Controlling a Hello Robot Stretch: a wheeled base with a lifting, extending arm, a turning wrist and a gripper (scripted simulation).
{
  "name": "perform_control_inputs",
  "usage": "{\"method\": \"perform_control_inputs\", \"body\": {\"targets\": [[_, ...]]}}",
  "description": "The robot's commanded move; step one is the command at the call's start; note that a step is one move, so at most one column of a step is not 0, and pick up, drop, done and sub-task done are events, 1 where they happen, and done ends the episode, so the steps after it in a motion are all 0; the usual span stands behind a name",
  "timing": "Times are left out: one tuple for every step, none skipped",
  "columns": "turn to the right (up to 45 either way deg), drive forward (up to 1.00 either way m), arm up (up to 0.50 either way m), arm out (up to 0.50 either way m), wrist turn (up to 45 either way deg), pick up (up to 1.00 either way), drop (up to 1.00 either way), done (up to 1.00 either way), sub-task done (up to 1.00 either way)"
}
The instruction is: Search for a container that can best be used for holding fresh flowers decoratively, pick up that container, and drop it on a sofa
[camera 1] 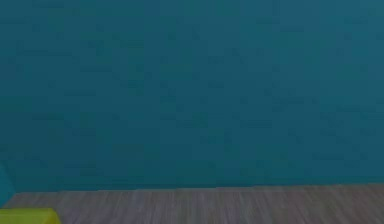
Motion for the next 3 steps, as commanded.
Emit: {"method": "perform_control_inputs", "body": {"targets": [[-9.0, 0.0, 0.0, 0.0, 0.0, 0.0, 0.0, 0.0, 0.0], [45.0, 0.0, 0.0, 0.0, 0.0, 0.0, 0.0, 0.0, 0.0], [45.0, 0.0, 0.0, 0.0, 0.0, 0.0, 0.0, 0.0, 0.0]]}}
